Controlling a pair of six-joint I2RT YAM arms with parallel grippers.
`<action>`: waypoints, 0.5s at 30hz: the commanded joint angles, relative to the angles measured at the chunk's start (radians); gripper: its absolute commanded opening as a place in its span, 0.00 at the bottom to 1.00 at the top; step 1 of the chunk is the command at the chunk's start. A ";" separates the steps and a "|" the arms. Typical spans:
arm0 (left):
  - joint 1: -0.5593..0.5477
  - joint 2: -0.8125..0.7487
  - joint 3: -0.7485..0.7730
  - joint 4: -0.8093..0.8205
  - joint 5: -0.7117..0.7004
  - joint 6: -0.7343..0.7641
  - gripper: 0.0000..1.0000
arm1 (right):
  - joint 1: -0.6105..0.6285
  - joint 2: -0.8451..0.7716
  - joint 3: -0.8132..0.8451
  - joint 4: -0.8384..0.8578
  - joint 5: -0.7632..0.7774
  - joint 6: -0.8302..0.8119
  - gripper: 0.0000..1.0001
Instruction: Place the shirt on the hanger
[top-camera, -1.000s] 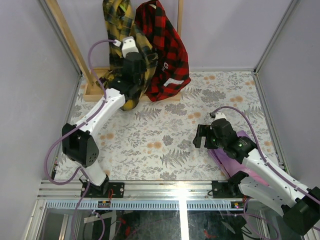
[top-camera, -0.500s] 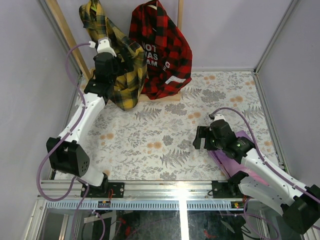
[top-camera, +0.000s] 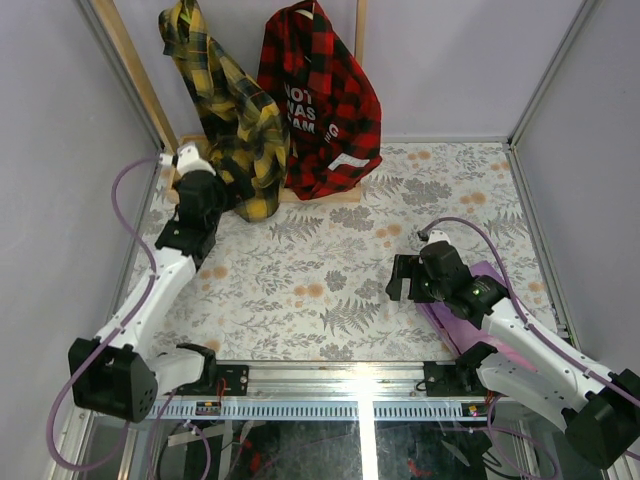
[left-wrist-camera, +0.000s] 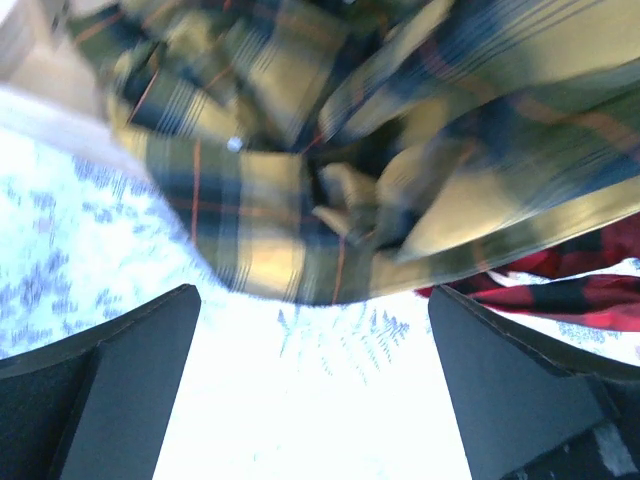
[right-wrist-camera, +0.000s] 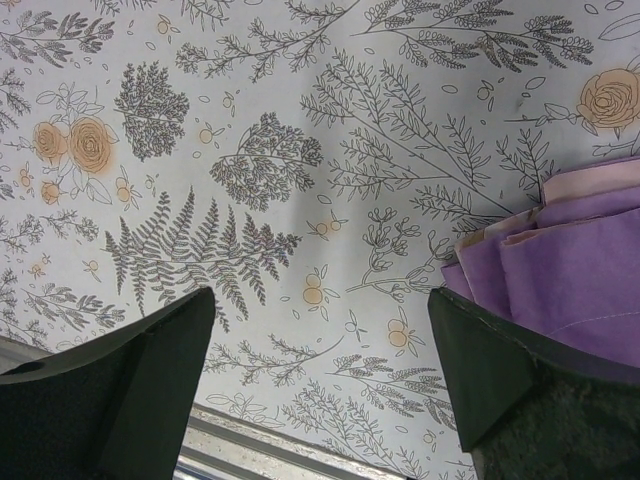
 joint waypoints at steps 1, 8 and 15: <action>0.005 -0.066 -0.168 0.063 -0.097 -0.201 0.97 | -0.004 -0.006 -0.006 0.032 -0.031 0.006 0.95; 0.077 0.122 -0.199 0.097 -0.026 -0.292 0.97 | -0.004 -0.011 -0.022 0.037 -0.044 0.006 0.95; 0.154 0.333 -0.206 0.320 0.122 -0.337 0.98 | -0.003 -0.019 -0.025 0.037 -0.041 0.012 0.95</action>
